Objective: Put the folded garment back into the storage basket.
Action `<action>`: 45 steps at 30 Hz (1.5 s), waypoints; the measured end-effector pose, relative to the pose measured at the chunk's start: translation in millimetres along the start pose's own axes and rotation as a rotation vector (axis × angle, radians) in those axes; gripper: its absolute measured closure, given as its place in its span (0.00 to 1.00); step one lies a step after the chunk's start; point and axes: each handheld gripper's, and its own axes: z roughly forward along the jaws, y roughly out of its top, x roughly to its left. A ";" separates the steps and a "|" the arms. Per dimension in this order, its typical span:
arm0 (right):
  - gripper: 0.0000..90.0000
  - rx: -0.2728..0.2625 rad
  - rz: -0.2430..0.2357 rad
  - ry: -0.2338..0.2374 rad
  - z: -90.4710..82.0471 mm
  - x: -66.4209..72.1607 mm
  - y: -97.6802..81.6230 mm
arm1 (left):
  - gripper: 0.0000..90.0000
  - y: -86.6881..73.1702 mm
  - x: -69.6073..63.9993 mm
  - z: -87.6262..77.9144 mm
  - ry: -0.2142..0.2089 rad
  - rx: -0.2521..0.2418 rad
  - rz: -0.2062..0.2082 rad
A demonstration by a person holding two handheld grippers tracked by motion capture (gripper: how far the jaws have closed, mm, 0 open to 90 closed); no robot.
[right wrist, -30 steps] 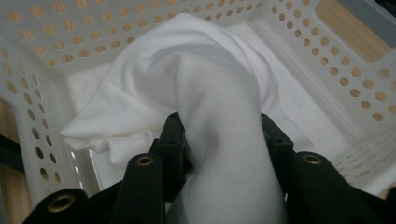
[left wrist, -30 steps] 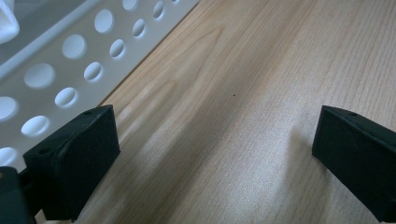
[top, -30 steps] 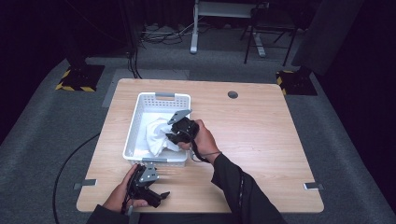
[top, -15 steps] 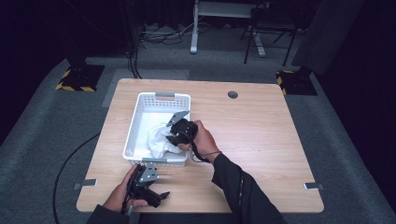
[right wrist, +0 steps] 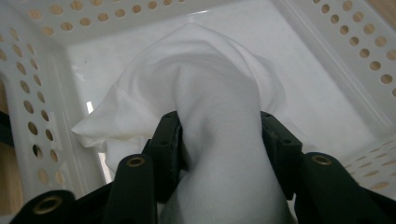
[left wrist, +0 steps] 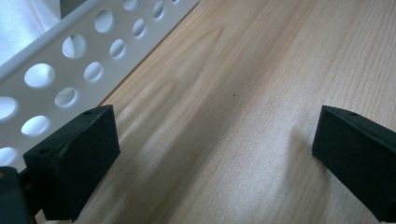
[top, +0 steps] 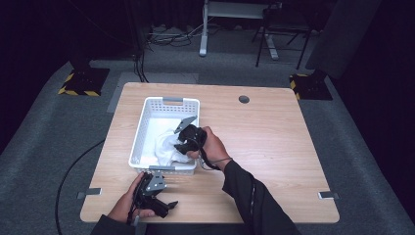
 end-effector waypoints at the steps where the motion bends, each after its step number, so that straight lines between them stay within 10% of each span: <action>1: 0.61 0.002 0.001 0.006 0.3 -0.5 -0.4 | 0.01 0.0 0.0 0.0 0.000 0.000 0.000; 23: 0.11 0.018 -0.034 -0.049 5.4 -2.0 -3.7 | 0.01 0.0 0.1 0.0 0.000 0.001 0.001; 45: 0.03 0.012 -0.056 -0.017 6.2 0.7 -6.5 | 0.01 0.0 0.1 -0.1 0.001 0.001 0.002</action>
